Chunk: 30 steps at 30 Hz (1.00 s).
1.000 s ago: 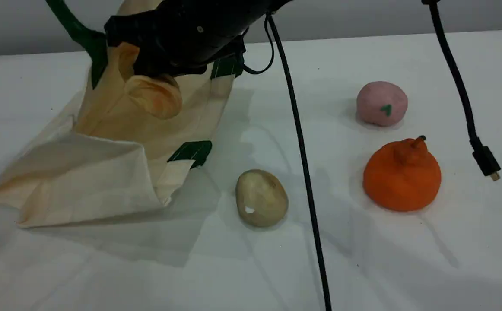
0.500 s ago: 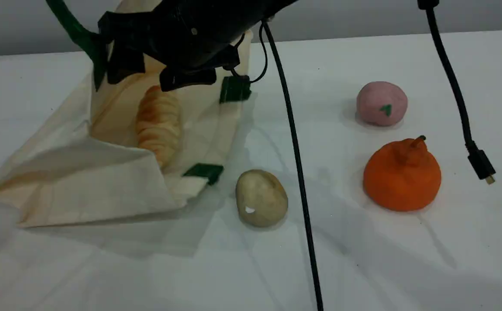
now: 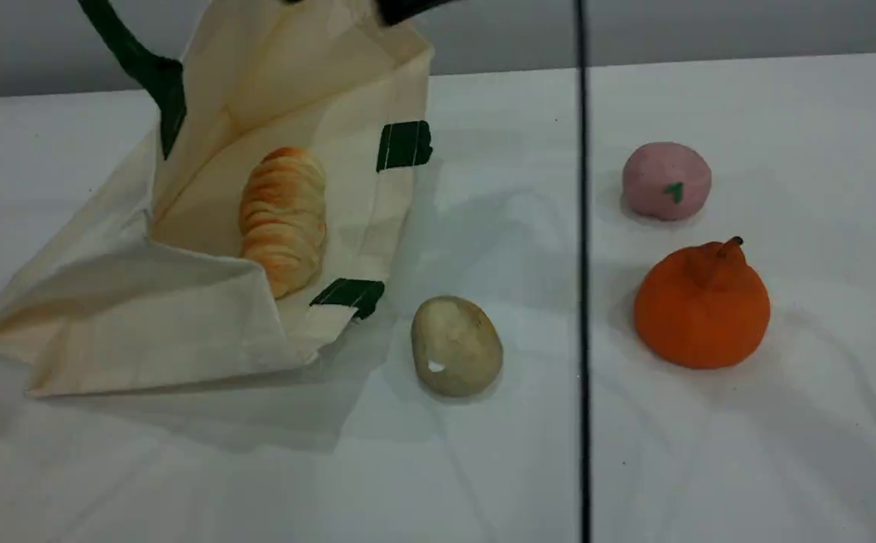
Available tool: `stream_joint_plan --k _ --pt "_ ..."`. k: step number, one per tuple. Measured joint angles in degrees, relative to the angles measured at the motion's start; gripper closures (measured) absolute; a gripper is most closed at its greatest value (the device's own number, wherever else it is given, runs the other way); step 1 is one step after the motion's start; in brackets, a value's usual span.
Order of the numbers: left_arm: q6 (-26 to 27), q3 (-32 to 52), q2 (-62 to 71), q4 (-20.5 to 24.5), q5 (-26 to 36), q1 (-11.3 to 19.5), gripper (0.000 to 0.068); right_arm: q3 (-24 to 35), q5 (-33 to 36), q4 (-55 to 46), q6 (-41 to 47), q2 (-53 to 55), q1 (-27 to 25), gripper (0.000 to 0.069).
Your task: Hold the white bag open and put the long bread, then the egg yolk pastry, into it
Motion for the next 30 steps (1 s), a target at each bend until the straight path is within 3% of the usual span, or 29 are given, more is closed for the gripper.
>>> stream_joint_plan --k 5,9,14,17,22,30 --pt "0.3 0.0 0.0 0.0 0.0 0.0 0.0608 0.0 10.46 -16.27 11.23 -2.7 -4.05 0.0106" --pt "0.32 0.0 0.0 0.0 0.0 0.0 0.0608 0.0 20.61 -26.9 18.68 -3.61 -3.65 0.0106" --pt "0.37 0.0 0.0 0.0 0.0 0.0 0.0608 1.46 28.6 -31.49 21.58 -3.55 -3.63 0.0106" --pt "0.37 0.0 0.0 0.0 0.0 0.0 0.0608 3.27 28.92 -31.02 21.44 -3.55 -3.57 0.0106" --pt "0.37 0.0 0.0 0.0 0.0 0.0 0.0608 6.49 23.76 -28.64 19.7 -3.51 -2.49 0.0106" --pt "0.37 0.0 0.0 0.0 0.0 0.0 0.0608 6.94 15.75 -27.23 18.19 -2.04 2.97 0.0106"
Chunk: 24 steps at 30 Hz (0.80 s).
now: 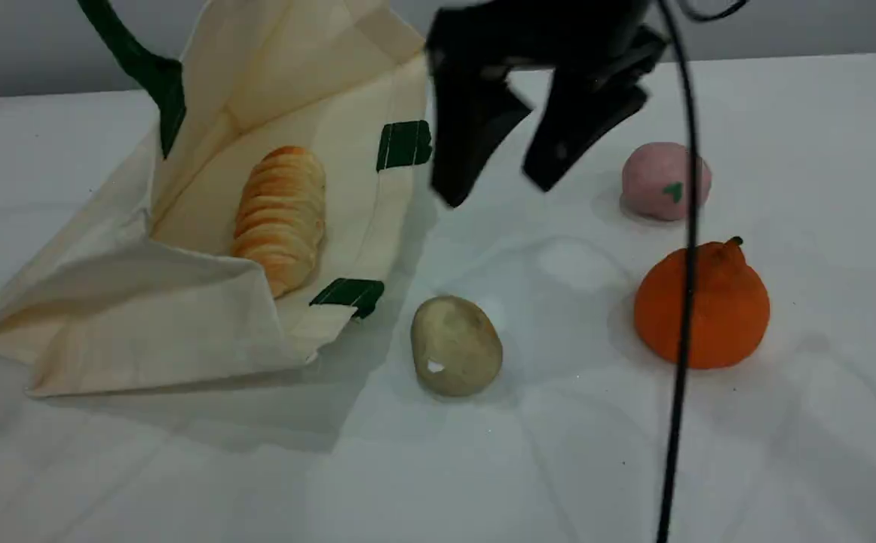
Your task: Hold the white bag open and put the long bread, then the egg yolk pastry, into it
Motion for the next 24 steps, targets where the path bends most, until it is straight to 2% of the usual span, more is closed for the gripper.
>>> stream_joint_plan --k 3,11,24 --pt "0.0 0.0 0.0 0.0 0.0 0.0 0.0608 0.0 -2.84 -0.08 -0.25 1.92 1.53 0.0106" --pt "0.06 0.0 0.0 0.0 0.0 0.0 0.0608 0.0 -7.26 1.96 -0.19 8.03 1.48 0.0106" --pt "0.06 0.0 0.0 0.13 0.0 0.0 0.0608 -0.05 -9.63 6.54 -2.17 14.16 1.48 0.0106"
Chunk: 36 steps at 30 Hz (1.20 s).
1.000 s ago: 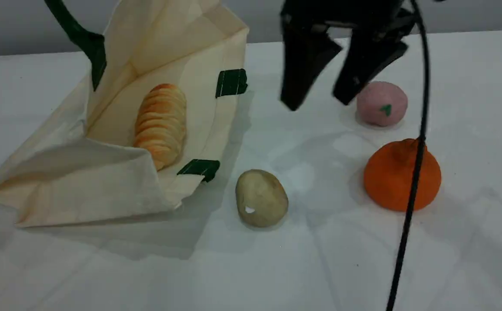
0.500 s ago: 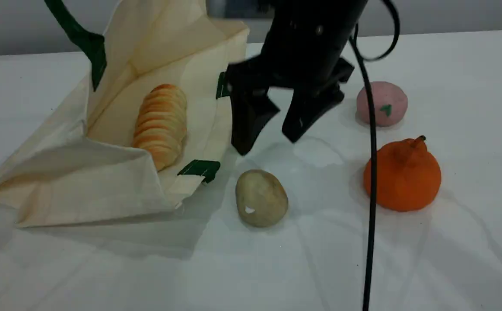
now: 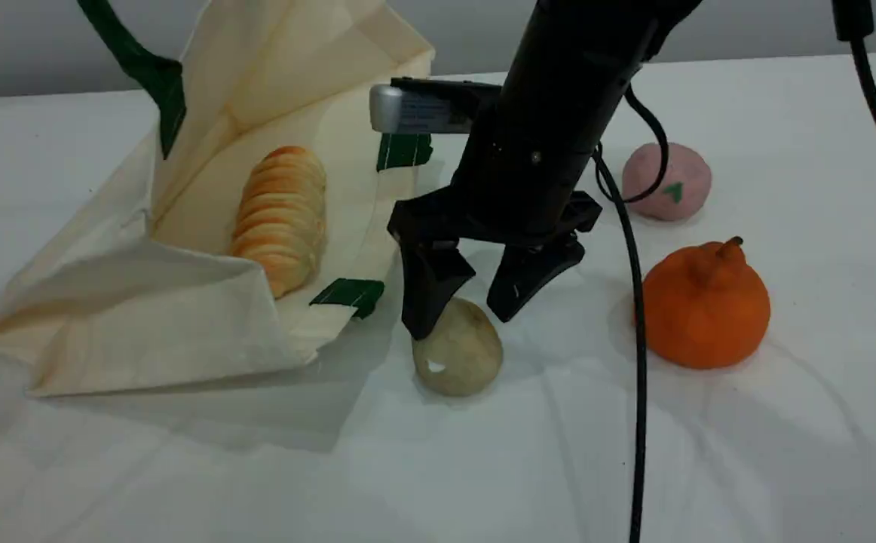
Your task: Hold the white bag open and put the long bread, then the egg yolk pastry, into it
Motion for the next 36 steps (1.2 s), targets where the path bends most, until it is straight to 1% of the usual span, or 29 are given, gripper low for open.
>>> stream_joint_plan --k 7,10,13,18,19,20,23,26,28,32,36 --pt "0.0 0.0 0.0 0.0 0.0 0.0 0.0608 0.0 -1.52 0.0 0.0 0.9 0.0 0.011" --pt "0.0 0.0 0.0 0.0 0.0 0.0 0.0608 0.0 -1.4 -0.06 0.0 1.61 0.0 0.0143" --pt "0.0 0.0 0.0 0.0 0.0 0.0 0.0608 0.0 -0.94 -0.01 0.0 1.87 0.0 0.0226" --pt "0.0 0.0 0.0 -0.05 0.0 0.0 0.0608 -0.04 0.46 -0.26 -0.39 1.92 0.0 0.0446" --pt "0.0 0.0 0.0 -0.05 0.0 0.0 0.0608 -0.04 0.9 -0.33 -0.39 1.92 0.0 0.0482" --pt "0.0 0.0 0.0 -0.05 0.0 0.0 0.0608 -0.12 1.29 -0.67 -0.39 1.92 0.0 0.0496" --pt "0.0 0.0 0.0 -0.05 0.0 0.0 0.0608 -0.62 2.29 -2.23 -0.39 1.63 -0.17 0.0499" --pt "0.0 0.0 0.0 -0.05 0.0 0.0 0.0608 -2.16 5.55 -6.34 0.3 0.21 -0.91 0.05" --pt "0.0 0.0 0.0 -0.05 0.0 0.0 0.0608 -3.43 4.97 -7.13 1.58 -1.99 -1.73 0.05" --pt "0.0 0.0 0.0 -0.05 0.0 0.0 0.0608 -3.66 5.29 -8.76 2.23 -7.71 -3.92 0.0502" --pt "0.0 0.0 0.0 -0.05 0.0 0.0 0.0608 -3.66 4.89 -6.73 2.23 -13.38 -5.04 0.0502"
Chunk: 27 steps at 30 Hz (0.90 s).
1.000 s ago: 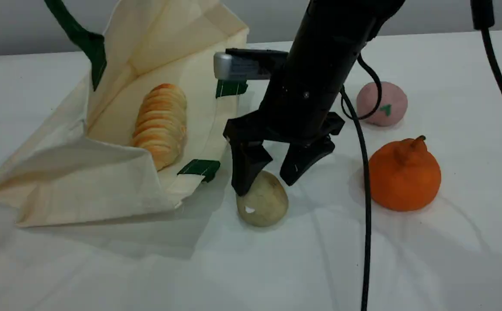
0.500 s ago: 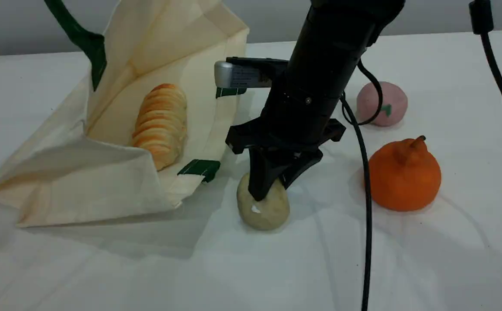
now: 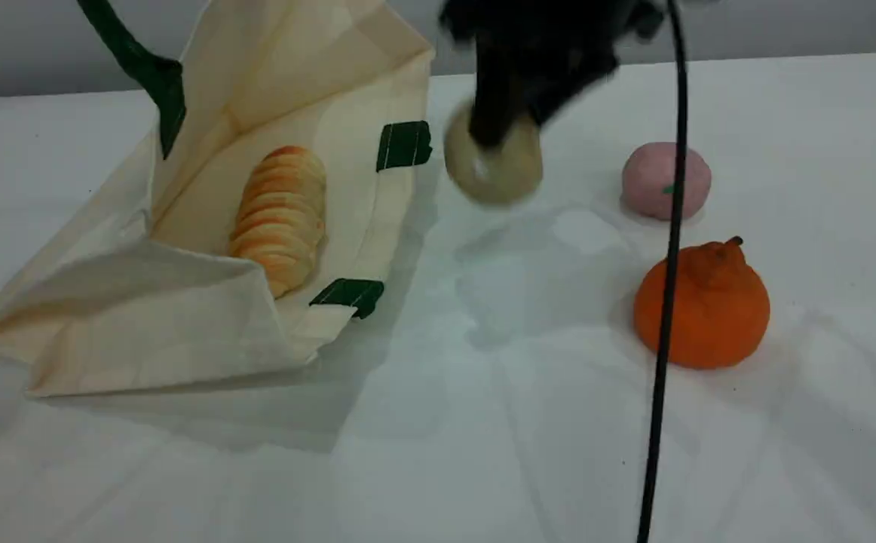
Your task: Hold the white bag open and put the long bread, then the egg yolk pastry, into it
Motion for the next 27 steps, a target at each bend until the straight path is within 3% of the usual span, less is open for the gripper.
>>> stream_joint_plan --k 12,19,27 --pt "-0.15 0.0 0.0 -0.11 0.0 0.0 0.0608 0.31 -3.36 27.66 -19.41 -2.2 0.31 0.0505" --pt "-0.21 0.0 0.0 -0.11 0.0 0.0 0.0608 0.21 -8.01 32.1 -21.87 1.72 0.31 0.0507" --pt "1.33 0.0 0.0 -0.24 0.0 0.0 0.0608 0.21 -8.68 42.97 -31.26 5.5 0.31 0.051"
